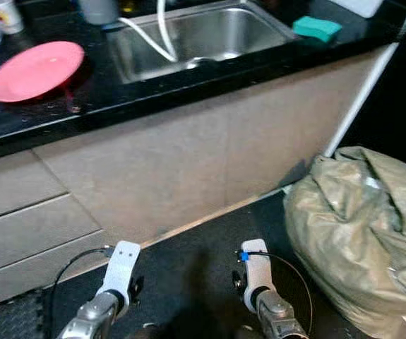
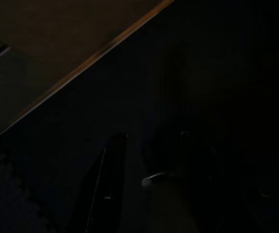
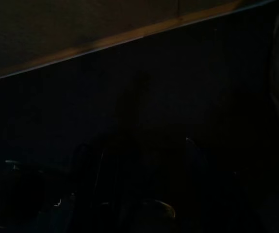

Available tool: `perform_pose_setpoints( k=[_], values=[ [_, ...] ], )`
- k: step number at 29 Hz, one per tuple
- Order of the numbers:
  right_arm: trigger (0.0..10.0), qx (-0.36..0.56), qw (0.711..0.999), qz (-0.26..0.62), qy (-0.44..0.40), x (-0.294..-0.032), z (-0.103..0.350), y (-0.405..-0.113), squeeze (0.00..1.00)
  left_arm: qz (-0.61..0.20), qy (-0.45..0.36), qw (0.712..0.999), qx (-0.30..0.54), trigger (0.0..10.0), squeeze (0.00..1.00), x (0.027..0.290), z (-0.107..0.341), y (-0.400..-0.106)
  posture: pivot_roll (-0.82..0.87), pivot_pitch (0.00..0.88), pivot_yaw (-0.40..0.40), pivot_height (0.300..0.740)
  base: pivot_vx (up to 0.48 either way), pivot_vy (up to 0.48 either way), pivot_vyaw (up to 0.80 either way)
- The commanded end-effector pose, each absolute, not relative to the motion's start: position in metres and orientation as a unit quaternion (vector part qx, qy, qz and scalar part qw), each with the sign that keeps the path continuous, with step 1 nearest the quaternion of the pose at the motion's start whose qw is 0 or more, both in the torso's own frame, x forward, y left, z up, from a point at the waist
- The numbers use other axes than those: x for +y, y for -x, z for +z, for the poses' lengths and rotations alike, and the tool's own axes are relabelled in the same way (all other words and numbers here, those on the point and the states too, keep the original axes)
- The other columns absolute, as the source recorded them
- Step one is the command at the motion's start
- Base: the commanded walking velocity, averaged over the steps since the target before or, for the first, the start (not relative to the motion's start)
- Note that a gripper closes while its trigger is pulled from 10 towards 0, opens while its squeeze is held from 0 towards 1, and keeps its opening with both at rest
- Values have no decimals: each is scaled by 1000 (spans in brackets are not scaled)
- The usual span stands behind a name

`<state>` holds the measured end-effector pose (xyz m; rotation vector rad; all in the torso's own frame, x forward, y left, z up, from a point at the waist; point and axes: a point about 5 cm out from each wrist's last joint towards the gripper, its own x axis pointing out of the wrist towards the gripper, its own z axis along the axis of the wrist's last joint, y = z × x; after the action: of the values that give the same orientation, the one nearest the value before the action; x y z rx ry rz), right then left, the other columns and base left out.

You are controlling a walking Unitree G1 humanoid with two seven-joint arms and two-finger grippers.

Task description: Kitchen organization

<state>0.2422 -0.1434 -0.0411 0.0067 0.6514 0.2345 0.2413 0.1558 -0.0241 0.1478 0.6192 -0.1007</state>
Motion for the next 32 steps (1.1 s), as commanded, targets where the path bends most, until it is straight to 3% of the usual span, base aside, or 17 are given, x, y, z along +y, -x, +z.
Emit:
perform_pose_setpoints(
  k=[1,24,32],
  values=[
    [10000,329,937,120,-11,-136,-44,-239,0,-41,-65,943,325,10000,0,163,-31,-233,27,188,2,740,0,0,0],
    [10000,304,950,67,-32,-142,-42,-240,0,-55,-89,945,309,10000,0,168,-30,-240,7,113,47,740,0,0,0],
    [10000,346,936,60,8,-150,-52,-233,0,-49,-114,932,342,10000,0,170,-36,-240,2,78,45,740,0,0,0]
  ],
)
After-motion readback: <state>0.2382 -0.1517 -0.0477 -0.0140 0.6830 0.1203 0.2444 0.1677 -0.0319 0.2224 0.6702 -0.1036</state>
